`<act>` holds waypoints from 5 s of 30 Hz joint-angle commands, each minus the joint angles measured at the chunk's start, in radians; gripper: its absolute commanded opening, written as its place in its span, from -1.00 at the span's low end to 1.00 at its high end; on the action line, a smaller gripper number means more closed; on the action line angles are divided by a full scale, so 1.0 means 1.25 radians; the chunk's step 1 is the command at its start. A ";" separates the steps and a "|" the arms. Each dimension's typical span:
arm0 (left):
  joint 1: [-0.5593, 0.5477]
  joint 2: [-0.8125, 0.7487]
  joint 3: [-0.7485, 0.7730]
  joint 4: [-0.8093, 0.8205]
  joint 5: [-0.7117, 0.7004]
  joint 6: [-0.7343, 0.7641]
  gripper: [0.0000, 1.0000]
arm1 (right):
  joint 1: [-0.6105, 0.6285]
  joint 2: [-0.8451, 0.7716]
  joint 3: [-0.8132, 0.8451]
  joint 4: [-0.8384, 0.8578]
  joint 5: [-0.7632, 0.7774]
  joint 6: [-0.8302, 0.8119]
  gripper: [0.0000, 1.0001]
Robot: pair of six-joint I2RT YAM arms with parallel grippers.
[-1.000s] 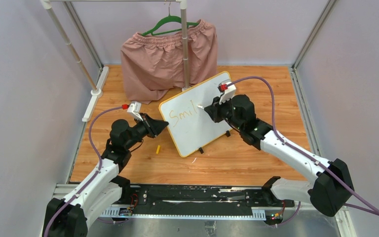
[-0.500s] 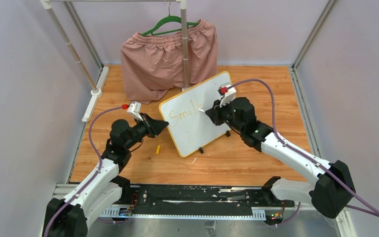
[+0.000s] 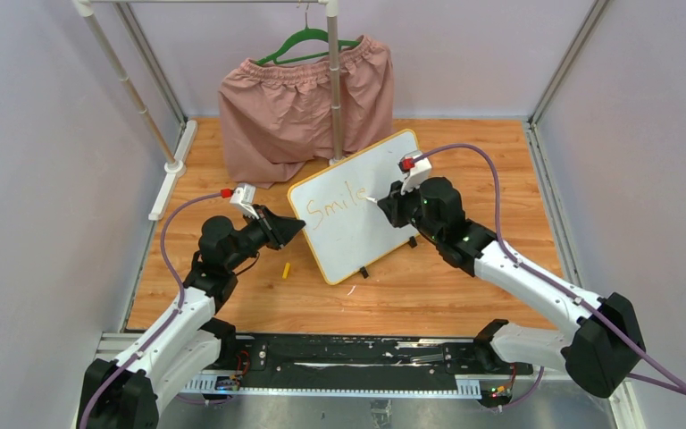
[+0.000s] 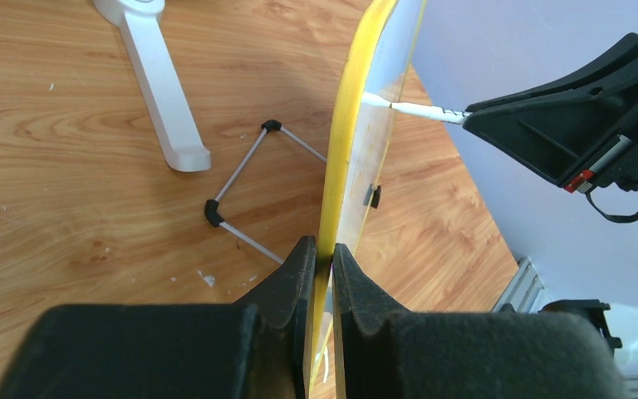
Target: Write a sentence on the whiteboard
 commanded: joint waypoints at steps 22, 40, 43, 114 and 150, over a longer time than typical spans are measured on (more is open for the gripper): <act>0.002 -0.009 -0.006 0.018 0.004 0.005 -1.00 | -0.007 -0.294 -0.097 -0.012 -0.032 -0.059 -1.00; 0.002 -0.008 -0.010 0.018 0.004 0.003 -1.00 | -0.010 -0.169 -0.066 0.044 0.041 -0.030 -1.00; 0.002 -0.012 -0.010 0.018 0.005 0.003 -1.00 | -0.011 -0.136 -0.053 0.064 0.036 -0.018 -1.00; 0.002 -0.028 -0.012 0.018 0.007 0.005 -1.00 | -0.022 -0.081 -0.052 0.052 -0.057 0.060 -1.00; 0.002 -0.025 -0.013 0.018 0.006 0.005 -1.00 | -0.105 0.007 0.124 0.017 -0.047 0.003 -1.00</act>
